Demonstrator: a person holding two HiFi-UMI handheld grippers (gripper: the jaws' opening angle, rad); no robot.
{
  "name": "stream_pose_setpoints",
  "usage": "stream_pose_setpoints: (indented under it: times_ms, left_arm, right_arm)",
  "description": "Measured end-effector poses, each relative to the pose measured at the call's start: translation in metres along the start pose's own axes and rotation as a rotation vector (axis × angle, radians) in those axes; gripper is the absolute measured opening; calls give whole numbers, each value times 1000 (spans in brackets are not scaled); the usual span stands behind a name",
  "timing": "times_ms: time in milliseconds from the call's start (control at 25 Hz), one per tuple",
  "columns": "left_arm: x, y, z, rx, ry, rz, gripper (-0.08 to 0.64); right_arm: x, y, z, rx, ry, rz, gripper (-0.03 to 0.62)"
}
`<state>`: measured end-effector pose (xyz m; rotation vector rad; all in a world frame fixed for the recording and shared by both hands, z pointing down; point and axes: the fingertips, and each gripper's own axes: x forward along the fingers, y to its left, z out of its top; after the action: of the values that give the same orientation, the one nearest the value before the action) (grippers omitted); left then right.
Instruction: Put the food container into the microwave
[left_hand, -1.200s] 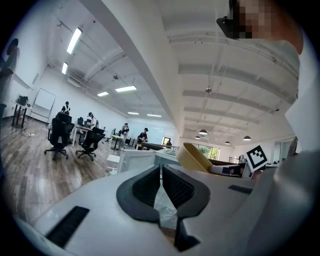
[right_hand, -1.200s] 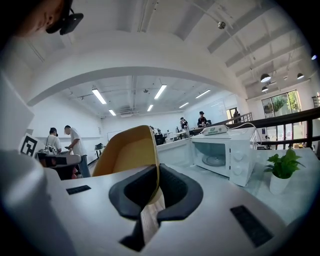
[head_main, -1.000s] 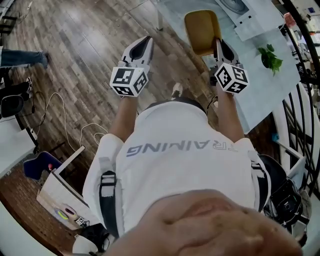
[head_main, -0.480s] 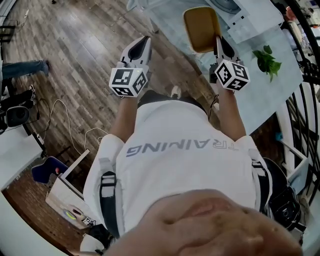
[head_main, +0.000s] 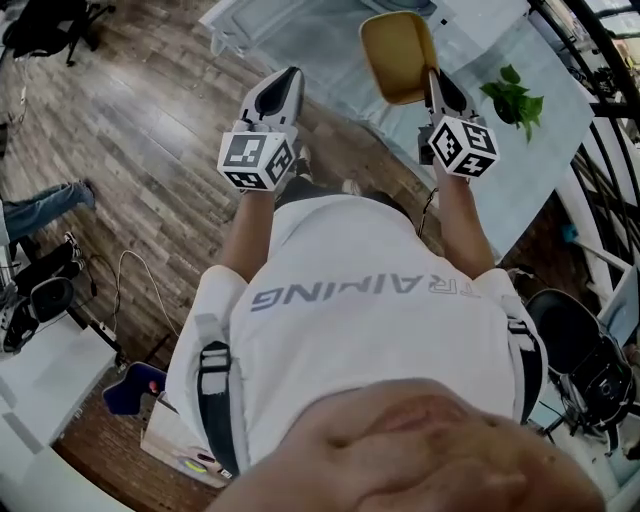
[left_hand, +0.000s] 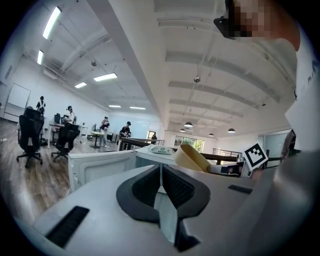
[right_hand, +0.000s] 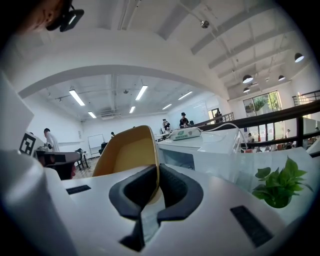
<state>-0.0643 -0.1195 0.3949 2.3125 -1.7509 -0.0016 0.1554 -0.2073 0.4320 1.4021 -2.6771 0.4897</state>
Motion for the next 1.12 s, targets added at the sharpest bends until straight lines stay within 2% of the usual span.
stream_pose_setpoints:
  times_ms: [200,400,600,760,1120]
  left_arm:
    - [42,29,14,13,10,-93,43]
    - [78,62,19,18,23,-191,43]
    - [97,99,15,-2,42,-250,43]
    - [100,111,8,-7,61,-314,43]
    - [117,120,0,-14,82,-345,43]
  right_arm:
    - [26,-3,13,8,-17,-93,34]
    - [51,0,11,21,-13,-194,34]
    - [80,21,2,29,16,-239,34]
    - [90,31,-5,48,26,-293,34]
    - [127,11,-33,128,74,-355,34]
